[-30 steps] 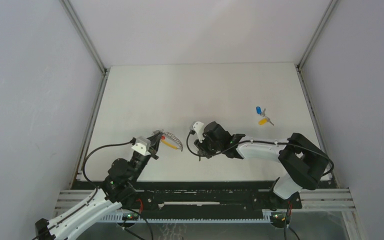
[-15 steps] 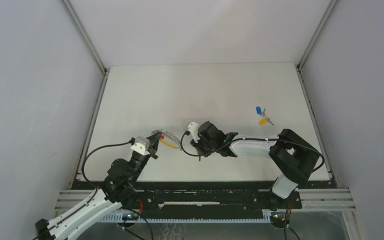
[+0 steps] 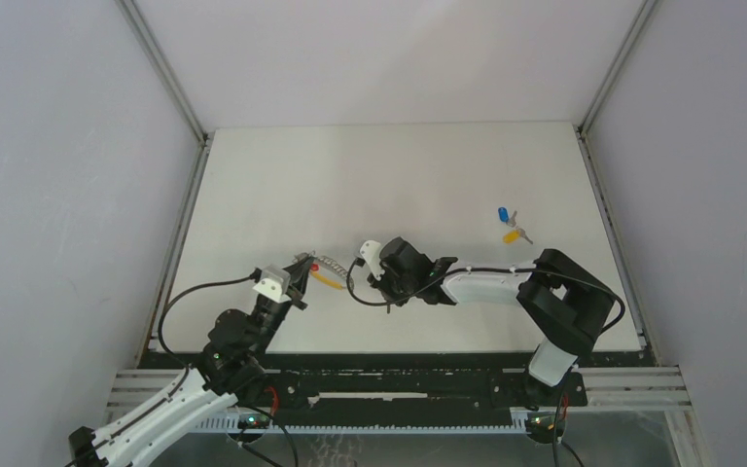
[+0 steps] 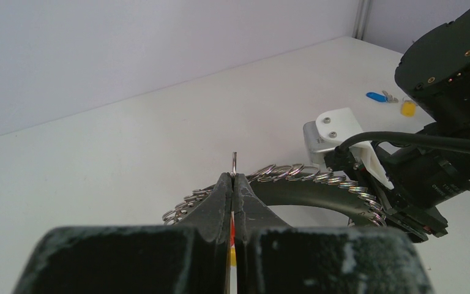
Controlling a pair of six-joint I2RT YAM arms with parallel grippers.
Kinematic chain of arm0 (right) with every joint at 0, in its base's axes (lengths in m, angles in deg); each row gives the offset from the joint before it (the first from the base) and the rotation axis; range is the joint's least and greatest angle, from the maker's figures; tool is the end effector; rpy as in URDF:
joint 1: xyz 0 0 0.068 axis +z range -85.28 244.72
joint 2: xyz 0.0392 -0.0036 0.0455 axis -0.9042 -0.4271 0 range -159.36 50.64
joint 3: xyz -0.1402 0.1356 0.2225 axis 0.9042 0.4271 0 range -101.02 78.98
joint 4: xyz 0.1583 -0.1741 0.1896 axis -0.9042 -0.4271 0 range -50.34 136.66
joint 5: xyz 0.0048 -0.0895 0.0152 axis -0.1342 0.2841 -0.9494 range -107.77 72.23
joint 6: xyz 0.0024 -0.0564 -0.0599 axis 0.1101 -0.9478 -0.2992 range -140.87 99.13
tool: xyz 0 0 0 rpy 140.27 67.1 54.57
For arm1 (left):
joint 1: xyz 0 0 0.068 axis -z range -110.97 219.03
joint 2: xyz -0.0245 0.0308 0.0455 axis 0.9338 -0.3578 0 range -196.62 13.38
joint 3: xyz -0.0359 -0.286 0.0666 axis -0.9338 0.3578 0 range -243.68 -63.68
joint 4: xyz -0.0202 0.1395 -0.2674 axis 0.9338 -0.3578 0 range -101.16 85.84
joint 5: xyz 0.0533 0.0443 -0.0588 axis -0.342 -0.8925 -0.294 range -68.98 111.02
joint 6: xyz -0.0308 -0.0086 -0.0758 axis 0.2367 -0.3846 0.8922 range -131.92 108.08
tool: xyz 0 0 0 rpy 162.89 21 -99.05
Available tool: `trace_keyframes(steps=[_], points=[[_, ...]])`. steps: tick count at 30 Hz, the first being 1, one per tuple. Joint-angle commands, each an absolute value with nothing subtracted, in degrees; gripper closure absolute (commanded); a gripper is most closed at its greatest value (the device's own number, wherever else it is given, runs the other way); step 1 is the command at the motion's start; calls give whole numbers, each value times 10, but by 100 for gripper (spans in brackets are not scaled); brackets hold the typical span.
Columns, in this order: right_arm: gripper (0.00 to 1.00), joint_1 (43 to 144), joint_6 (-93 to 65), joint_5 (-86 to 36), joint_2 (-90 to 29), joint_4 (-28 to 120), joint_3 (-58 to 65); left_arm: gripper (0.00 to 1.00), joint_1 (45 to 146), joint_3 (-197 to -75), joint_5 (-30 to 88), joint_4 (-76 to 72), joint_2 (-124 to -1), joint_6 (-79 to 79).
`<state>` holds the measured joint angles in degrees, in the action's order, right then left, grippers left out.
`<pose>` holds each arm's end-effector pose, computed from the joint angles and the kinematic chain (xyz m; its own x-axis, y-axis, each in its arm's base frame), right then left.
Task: Put the keys on the keyring
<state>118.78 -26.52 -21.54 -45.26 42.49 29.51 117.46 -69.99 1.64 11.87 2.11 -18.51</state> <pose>0.2216 0.3136 0.1200 -0.3694 -0.6769 -0.6367 -0.8729 0.4877 -0.0119 0.1299 -0.1107 0.2318 0.1827 -0.0427 -0.9822 0.4718 0.8803 0.0495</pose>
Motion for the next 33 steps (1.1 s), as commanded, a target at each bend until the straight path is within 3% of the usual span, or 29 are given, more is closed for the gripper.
trace_keyframes(steps=[1, 13, 22, 33], points=[[83, 1192, -278, -205, -453, 423, 274, 100, 1177, -691, 10, 148, 29, -182], [88, 1196, -284, -198, -468, 420, 267, 100, 1177, -692, 10, 146, 30, -182], [100, 1196, -288, -193, -471, 411, 266, 100, 1177, -692, 10, 145, 30, -183], [100, 1183, -310, -225, -388, 388, 278, 100, 1177, -694, 37, 148, 23, -188]])
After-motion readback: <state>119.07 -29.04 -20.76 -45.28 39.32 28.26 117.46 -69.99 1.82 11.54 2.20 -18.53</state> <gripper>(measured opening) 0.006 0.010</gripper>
